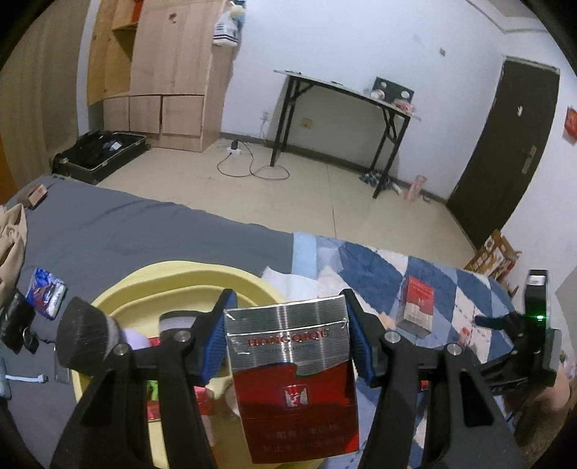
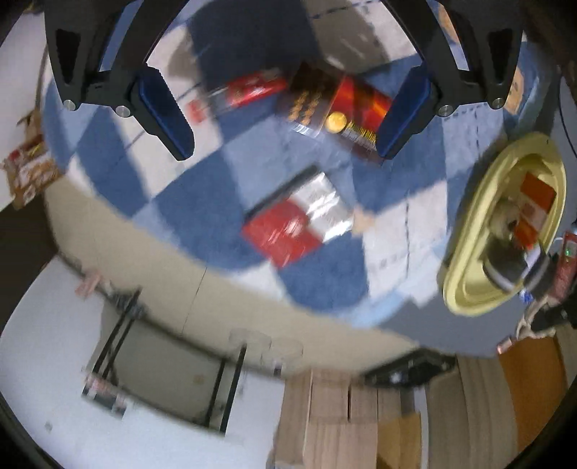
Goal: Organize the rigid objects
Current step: 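Hold the Hongqiqu pack in the left tool while the right tool grasps the dark brown pack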
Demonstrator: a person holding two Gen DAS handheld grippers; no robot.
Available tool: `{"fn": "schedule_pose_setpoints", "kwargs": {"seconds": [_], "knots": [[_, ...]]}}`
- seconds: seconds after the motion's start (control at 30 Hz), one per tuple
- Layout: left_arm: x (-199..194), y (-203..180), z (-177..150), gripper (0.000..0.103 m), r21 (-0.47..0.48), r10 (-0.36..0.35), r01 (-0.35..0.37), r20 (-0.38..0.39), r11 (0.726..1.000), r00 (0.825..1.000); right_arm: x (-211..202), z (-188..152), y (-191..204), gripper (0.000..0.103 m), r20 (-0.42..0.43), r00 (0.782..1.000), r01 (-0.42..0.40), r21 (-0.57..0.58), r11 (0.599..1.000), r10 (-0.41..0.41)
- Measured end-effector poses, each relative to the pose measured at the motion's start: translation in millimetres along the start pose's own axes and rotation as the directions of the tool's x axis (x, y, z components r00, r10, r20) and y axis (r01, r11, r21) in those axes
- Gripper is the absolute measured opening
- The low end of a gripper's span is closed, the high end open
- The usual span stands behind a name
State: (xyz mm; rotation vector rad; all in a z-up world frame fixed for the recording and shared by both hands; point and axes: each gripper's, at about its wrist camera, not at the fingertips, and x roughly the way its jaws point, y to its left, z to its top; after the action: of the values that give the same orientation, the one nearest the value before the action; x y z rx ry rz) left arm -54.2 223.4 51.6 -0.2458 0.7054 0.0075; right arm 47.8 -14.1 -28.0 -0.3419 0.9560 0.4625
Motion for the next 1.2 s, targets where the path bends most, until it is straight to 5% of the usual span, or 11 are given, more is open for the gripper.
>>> {"fn": "schedule_pose_setpoints", "kwargs": {"seconds": [0.13,0.37,0.47,0.6,0.67,0.8,0.9,1.2], "knots": [[3,-2,0,0.059,0.004,-0.001,0.002,-0.005,1.0,1.0,28,5,14,0.103,-0.099,0.993,-0.057,0.005,0.998,0.058],[-1,15,-3,0.059,-0.041,0.049,-0.049,-0.001,0.998,0.999,61,6,34,0.1,-0.133,0.986,0.082,-0.113,0.99,-0.097],[-13,32,-5,0.059,-0.08,0.084,-0.082,0.021,0.993,0.996,53,9,45,0.072,-0.079,0.996,0.031,-0.139,0.99,-0.042],[-23,61,-8,0.059,-0.17,0.113,-0.103,0.048,0.98,0.992,40,8,58,0.054,-0.052,0.998,0.013,-0.168,0.986,-0.022],[-17,65,-9,0.059,-0.178,0.12,-0.113,0.032,0.978,0.992,42,8,59,0.054,-0.051,0.999,0.008,-0.185,0.983,-0.018],[-7,56,-8,0.059,-0.149,0.111,-0.108,0.01,0.983,0.994,42,-4,62,0.083,-0.053,0.998,0.016,-0.286,0.958,-0.033],[-11,48,-6,0.059,-0.124,0.079,-0.075,0.026,0.989,0.997,35,-6,53,0.094,-0.017,0.999,0.022,-0.326,0.945,-0.029],[-11,51,-5,0.059,-0.126,0.099,-0.096,0.018,0.987,0.995,40,-40,57,0.101,-0.008,0.999,-0.047,-0.548,0.835,0.05]]}}
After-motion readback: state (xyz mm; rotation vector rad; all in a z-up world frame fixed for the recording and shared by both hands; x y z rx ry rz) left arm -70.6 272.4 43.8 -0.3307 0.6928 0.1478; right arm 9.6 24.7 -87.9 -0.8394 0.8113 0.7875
